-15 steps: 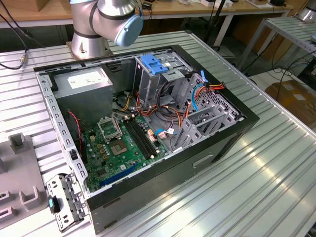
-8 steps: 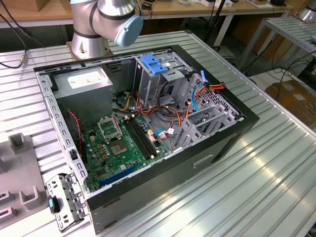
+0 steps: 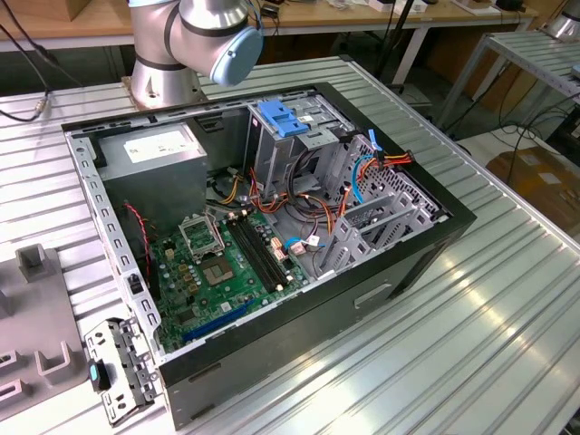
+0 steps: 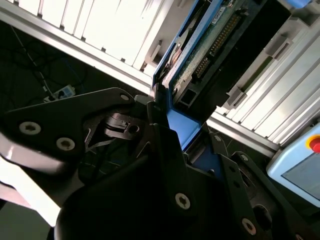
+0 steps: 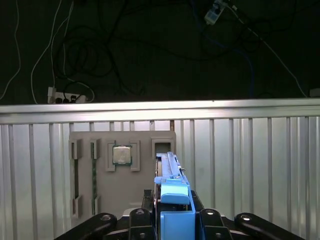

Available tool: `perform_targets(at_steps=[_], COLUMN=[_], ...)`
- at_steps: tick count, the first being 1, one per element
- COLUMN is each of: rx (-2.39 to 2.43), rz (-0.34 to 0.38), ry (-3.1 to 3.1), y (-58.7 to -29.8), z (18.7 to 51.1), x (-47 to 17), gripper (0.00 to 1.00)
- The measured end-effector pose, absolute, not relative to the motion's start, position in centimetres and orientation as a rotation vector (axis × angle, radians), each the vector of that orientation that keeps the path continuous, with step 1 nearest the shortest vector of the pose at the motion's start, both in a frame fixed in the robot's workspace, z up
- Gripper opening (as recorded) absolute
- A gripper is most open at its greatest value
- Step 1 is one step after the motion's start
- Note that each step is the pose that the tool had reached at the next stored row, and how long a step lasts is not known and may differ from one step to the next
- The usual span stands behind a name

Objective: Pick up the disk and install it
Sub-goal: 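Pick up the disk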

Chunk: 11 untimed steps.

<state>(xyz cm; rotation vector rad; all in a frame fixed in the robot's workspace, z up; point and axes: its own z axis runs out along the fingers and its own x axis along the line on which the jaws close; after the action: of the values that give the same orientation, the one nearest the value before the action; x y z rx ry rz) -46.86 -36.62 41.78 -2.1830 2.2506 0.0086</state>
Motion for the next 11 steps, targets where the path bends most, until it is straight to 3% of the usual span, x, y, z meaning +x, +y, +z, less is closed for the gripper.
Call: perform_targets(at_steps=[11], rx=[-2.183], rz=[0.009], ry=[2.251], y=[-36.6], z=[44.1], x=[-46.9], gripper=[0.37])
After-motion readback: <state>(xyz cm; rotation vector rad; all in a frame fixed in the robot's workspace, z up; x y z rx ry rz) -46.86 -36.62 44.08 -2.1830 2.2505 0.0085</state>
